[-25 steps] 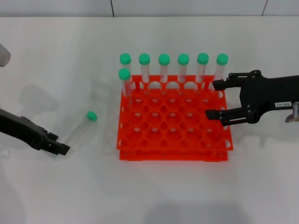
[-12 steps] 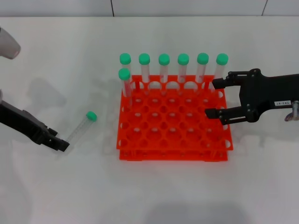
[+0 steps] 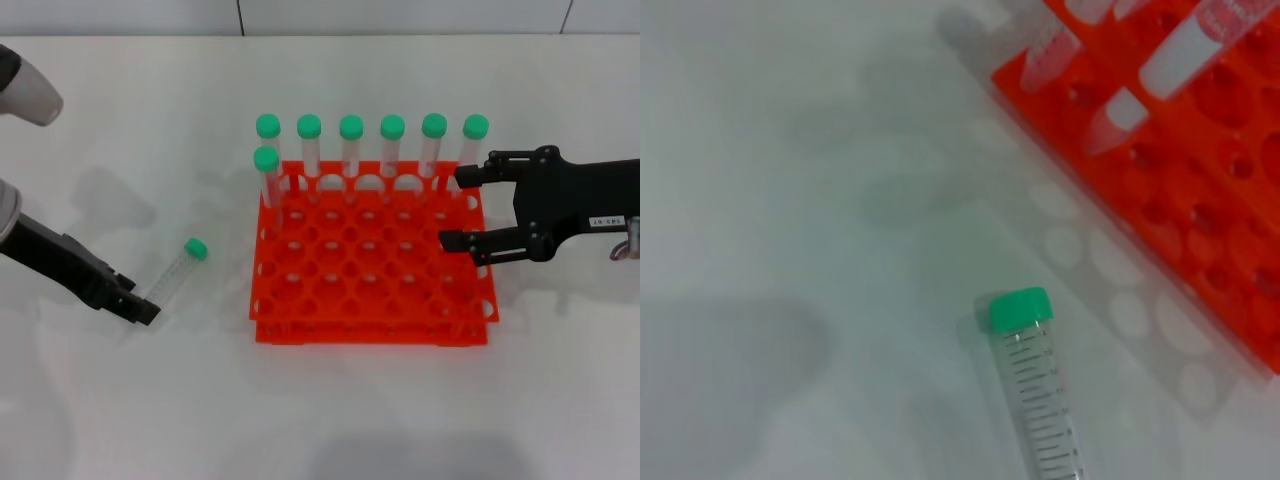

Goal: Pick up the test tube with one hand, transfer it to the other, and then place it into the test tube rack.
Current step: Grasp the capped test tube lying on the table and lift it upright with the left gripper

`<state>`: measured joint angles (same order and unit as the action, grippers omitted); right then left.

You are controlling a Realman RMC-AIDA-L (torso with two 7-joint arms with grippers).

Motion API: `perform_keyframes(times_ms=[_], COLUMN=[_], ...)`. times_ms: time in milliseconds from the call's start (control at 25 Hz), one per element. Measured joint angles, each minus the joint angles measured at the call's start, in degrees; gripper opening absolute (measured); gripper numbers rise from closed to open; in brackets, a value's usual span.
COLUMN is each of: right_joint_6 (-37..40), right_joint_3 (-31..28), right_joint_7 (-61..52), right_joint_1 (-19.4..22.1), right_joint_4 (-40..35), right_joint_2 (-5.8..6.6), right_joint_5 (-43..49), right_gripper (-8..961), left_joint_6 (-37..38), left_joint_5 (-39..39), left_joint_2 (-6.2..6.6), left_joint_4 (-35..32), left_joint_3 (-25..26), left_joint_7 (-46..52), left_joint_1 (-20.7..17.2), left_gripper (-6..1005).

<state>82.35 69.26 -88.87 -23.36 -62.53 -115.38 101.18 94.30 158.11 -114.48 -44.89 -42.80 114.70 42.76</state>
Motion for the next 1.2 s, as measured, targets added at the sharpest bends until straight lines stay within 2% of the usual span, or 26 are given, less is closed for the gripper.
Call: perform_keyframes(times_ms=[280,800,1000,1200], right_joint_6=[0.0,-0.01,-0.19,-0.45], right_joint_3=[0.0,0.0,-0.01,-0.07], right_joint_7=[0.1,0.11,0.31,0.65], right_joint_1=[0.08,0.16,0.16,0.15], right_joint_4=[0.16,0.21,0.41,0.96], right_joint_2=[-0.02,-0.11,-0.11,-0.11], right_joint_5=[-0.09,-0.11,-0.11,-0.16], right_gripper=[796,795,795,795], left_joint_6=[-0.29,-1.2,-1.41,-1.6], left_joint_5=[-0.03,-0.06,-0.03,0.0], left_joint_2=[-0.13,-0.13,-0.17,-0.21], left_joint_4=[1.24,1.44,1.49,1.48], left_joint_3=[-0.8,-0.82,-0.89,-0.97], left_joint_7=[0.11,0.37,0.39,0.41], left_joint_1=[0.09,0.13,0.13,0.13], left_gripper=[584,523,469,470])
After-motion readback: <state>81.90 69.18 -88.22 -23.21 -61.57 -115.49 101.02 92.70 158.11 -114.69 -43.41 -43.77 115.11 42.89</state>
